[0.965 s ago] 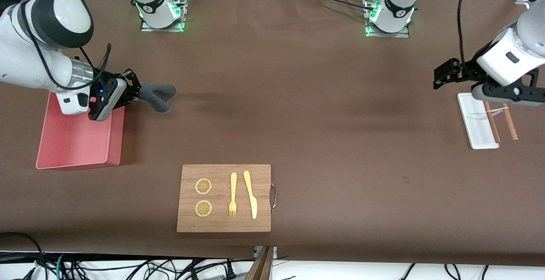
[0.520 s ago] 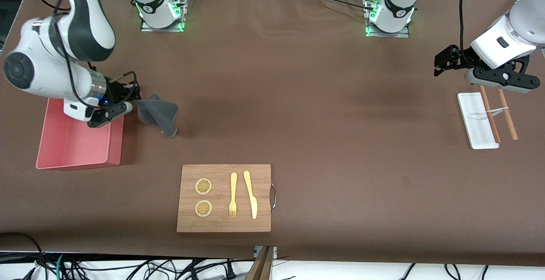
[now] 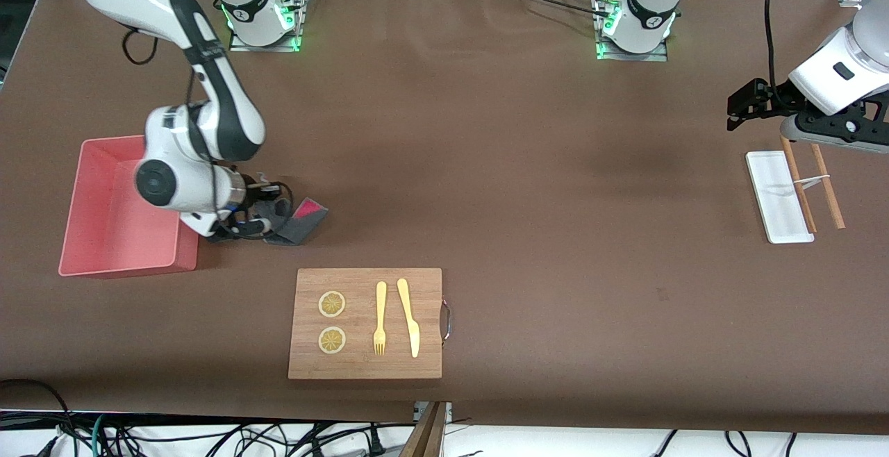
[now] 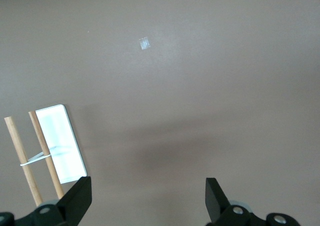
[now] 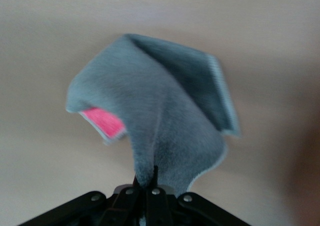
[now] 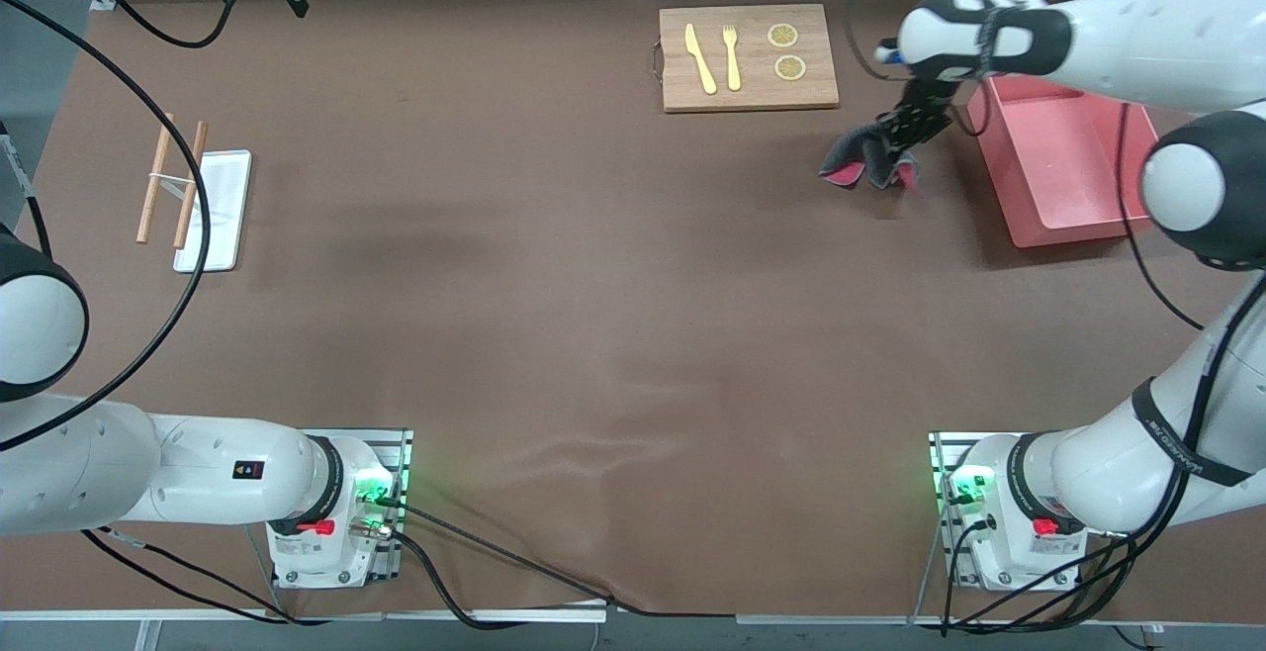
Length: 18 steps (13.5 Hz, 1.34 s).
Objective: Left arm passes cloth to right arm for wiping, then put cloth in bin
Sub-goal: 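Wipe the table with the cloth in the right gripper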
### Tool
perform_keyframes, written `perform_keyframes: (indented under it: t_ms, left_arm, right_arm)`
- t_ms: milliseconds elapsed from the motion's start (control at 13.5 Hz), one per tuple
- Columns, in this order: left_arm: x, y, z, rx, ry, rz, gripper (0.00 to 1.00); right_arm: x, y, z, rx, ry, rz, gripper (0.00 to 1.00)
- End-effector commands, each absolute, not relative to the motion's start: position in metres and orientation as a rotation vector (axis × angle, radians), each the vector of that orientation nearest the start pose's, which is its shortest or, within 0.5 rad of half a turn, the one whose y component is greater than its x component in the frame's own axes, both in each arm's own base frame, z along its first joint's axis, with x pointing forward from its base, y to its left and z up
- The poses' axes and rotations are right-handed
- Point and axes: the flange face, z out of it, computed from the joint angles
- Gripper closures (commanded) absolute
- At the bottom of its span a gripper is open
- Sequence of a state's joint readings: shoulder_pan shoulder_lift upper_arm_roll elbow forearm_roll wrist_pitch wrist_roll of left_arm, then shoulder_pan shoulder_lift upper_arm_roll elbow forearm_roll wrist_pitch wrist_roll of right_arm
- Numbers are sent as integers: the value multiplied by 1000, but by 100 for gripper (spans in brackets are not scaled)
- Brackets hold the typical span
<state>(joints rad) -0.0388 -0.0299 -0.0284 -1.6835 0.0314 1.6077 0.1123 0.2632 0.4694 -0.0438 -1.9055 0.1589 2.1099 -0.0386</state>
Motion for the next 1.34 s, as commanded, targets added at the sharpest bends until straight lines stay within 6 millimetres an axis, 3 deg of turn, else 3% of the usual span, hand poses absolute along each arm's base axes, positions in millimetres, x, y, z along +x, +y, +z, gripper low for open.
perform_keyframes:
  t_ms: [0,223,445,668,742,816,891,965,1188,1262]
  left_arm:
    - [548,-35,582,-3066,338,112,0]
    - [551,-33,581,-3104,298,109,0]
    - [553,-38,582,-3106,315,104,0]
    - [553,-34,580,-3107,313,116,0]
    - [553,-34,581,-3106,315,111,0]
    - [553,-35,580,-3106,317,116,0]
    - [552,-35,580,-3106,315,118,0]
    - [552,-35,580,-3106,315,128,0]
    - [549,-37,578,-3105,314,159,0]
    - [549,-37,578,-3105,314,164,0]
  right_arm:
    - [583,204,235,-3087,-36,408,100]
    - [564,292,222,-3064,211,387,100]
    - [538,382,220,-2951,332,391,100]
    - [516,457,244,-2845,490,358,100]
    - [511,471,256,-2802,519,358,100]
    - [515,470,269,-2778,550,358,100]
    - [529,452,289,-2738,604,360,100]
    - [540,428,295,-2729,641,414,100]
    - [562,355,275,-2756,598,518,100]
    - [566,320,264,-2766,562,527,100]
